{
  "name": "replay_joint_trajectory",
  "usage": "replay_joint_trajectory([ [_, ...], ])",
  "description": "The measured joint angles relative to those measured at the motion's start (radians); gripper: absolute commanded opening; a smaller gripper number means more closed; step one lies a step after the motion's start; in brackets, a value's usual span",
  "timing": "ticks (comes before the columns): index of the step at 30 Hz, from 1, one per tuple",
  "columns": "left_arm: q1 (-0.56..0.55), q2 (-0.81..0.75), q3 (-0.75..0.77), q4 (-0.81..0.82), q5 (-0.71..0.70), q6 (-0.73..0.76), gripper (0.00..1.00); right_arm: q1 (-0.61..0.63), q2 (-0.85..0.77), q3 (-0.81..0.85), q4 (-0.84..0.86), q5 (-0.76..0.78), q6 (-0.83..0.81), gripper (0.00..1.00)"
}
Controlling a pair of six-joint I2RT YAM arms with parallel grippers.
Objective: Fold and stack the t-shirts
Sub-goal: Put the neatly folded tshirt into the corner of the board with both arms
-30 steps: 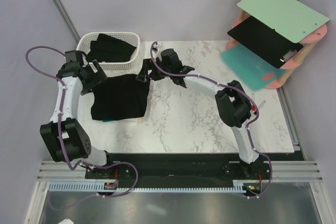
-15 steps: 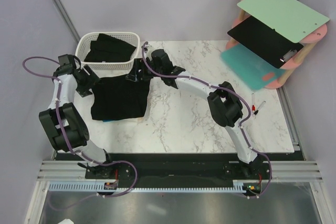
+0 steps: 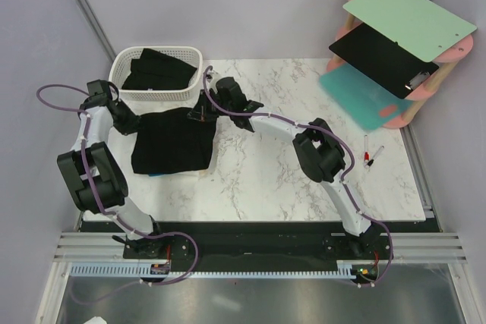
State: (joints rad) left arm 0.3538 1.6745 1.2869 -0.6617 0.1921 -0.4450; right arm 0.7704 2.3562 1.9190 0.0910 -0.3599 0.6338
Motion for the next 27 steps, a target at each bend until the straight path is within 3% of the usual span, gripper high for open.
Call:
replay_joint_trajectory([
  [10,-0.001,-0.102,-0.001,-0.002,-0.013,0.0,0.02,0.0,-0.019,-0.095,0.08,0.013,0.01,0.0],
  [20,-0.002,-0.162,0.0,0.009,0.055,0.001,0.05,0.0,-0.204,-0.263,0.13,0.051,-0.003,0.0],
  [27,-0.002,-0.126,0.001,0.049,0.127,0.002,0.15,0.005,-0.27,-0.314,0.146,0.085,-0.018,0.0],
])
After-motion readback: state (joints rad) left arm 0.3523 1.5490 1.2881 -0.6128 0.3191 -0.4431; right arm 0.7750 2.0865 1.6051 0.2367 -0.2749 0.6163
